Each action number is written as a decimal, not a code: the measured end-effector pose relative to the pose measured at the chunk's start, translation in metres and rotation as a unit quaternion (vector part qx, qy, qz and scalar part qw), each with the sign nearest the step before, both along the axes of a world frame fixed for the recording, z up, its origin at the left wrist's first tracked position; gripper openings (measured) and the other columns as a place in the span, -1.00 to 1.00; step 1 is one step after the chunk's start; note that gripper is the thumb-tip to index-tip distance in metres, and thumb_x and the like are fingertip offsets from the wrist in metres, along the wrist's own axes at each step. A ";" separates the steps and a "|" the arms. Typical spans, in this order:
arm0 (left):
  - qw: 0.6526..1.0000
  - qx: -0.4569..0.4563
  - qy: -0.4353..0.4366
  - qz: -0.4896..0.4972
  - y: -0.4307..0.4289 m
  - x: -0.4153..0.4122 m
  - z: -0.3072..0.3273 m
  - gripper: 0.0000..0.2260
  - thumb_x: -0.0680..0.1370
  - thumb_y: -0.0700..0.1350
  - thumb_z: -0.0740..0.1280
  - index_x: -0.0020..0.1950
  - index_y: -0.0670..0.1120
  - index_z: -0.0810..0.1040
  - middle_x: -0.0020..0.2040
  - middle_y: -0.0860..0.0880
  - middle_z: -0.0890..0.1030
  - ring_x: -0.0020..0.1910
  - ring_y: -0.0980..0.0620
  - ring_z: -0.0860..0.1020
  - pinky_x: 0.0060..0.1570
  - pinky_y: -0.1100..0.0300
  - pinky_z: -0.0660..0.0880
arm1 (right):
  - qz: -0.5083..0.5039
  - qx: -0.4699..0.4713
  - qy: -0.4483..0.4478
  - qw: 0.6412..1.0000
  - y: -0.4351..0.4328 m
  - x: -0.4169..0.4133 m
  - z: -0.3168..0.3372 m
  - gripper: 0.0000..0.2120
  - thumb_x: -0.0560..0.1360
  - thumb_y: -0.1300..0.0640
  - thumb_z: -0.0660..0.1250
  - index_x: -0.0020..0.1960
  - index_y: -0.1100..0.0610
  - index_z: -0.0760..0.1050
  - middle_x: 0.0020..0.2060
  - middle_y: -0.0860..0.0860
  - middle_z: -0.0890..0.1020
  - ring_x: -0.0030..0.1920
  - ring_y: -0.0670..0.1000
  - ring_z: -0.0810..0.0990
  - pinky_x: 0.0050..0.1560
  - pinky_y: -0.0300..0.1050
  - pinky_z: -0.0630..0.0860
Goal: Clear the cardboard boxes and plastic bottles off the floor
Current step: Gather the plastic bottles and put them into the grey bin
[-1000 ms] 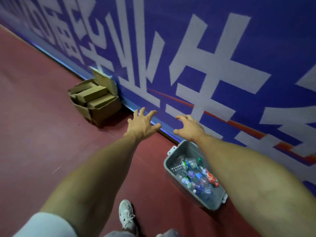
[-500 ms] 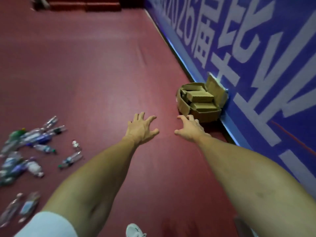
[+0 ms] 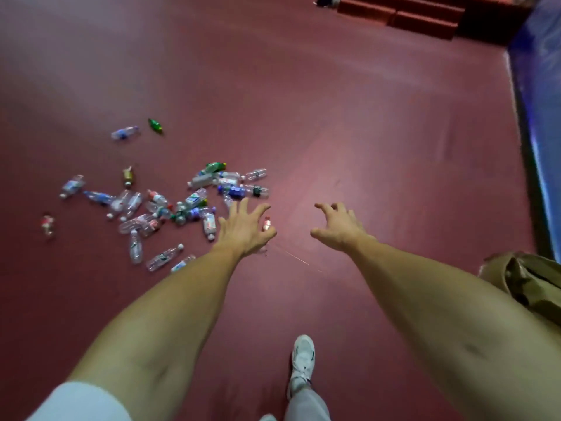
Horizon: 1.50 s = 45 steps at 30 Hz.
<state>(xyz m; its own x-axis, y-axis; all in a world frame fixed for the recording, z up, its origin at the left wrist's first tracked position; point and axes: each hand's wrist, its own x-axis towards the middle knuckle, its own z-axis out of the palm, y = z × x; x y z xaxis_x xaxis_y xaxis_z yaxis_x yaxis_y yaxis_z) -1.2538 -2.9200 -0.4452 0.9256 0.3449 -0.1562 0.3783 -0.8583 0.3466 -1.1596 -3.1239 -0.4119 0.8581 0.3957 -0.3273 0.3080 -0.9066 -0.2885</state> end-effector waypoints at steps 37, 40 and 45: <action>0.928 -0.057 0.068 0.362 0.550 0.076 -0.065 -0.42 0.56 0.17 0.25 0.57 0.22 0.18 0.63 -0.13 0.00 0.60 -0.15 -0.03 0.47 -0.29 0.09 | 0.380 -0.076 0.045 0.921 0.664 0.176 -0.102 -0.28 0.51 -0.12 0.33 0.58 -0.13 0.10 0.51 0.10 0.19 0.47 0.24 0.21 0.36 0.31 0.35; 0.929 -0.074 0.086 0.352 0.578 0.084 -0.077 -0.41 0.57 0.18 0.25 0.58 0.22 0.16 0.63 -0.13 -0.01 0.60 -0.15 -0.05 0.48 -0.30 0.08 | 0.389 -0.095 0.054 0.915 0.694 0.180 -0.113 -0.28 0.50 -0.09 0.34 0.57 -0.11 0.11 0.50 0.11 0.21 0.45 0.25 0.22 0.32 0.26 0.39; 0.918 -0.104 0.092 0.371 0.622 0.101 -0.116 -0.43 0.57 0.18 0.25 0.57 0.24 0.17 0.64 -0.13 -0.03 0.60 -0.15 -0.07 0.48 -0.31 0.06 | 0.409 -0.115 0.062 0.903 0.740 0.196 -0.151 -0.29 0.50 -0.10 0.35 0.56 -0.11 0.12 0.48 0.10 0.23 0.44 0.24 0.24 0.27 0.23 0.39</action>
